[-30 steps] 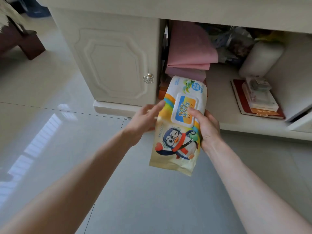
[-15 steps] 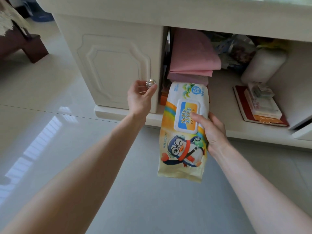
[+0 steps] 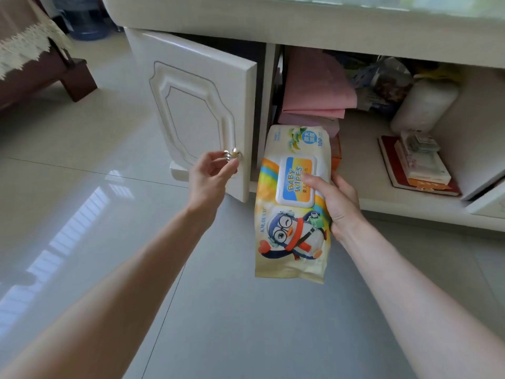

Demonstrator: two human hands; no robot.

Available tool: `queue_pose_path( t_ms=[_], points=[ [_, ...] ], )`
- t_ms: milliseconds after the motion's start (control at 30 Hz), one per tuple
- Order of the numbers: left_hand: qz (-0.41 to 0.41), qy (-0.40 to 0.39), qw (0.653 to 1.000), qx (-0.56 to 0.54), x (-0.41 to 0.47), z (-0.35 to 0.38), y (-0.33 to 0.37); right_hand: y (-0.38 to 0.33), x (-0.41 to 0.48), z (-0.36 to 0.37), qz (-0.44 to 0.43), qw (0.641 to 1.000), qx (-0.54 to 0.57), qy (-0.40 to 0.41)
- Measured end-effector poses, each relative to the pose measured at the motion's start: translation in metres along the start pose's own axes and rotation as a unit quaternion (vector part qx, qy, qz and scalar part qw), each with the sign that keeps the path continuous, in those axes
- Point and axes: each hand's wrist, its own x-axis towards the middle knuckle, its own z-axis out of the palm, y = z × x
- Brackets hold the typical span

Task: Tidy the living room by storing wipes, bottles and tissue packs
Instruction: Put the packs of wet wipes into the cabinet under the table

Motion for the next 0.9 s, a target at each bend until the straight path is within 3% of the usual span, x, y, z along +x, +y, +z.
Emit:
queue_pose_path(
  t_ms=[467,900],
  points=[
    [-0.019,0.021,0.998,-0.047,-0.06,-0.104,0.014,0.016,-0.03,0.078,0.012,0.995,0.002,-0.1],
    [-0.018,0.121,0.991,-0.047,-0.046,-0.161,0.014,0.037,-0.029,0.124,0.037,0.988,-0.013,-0.152]
  ],
)
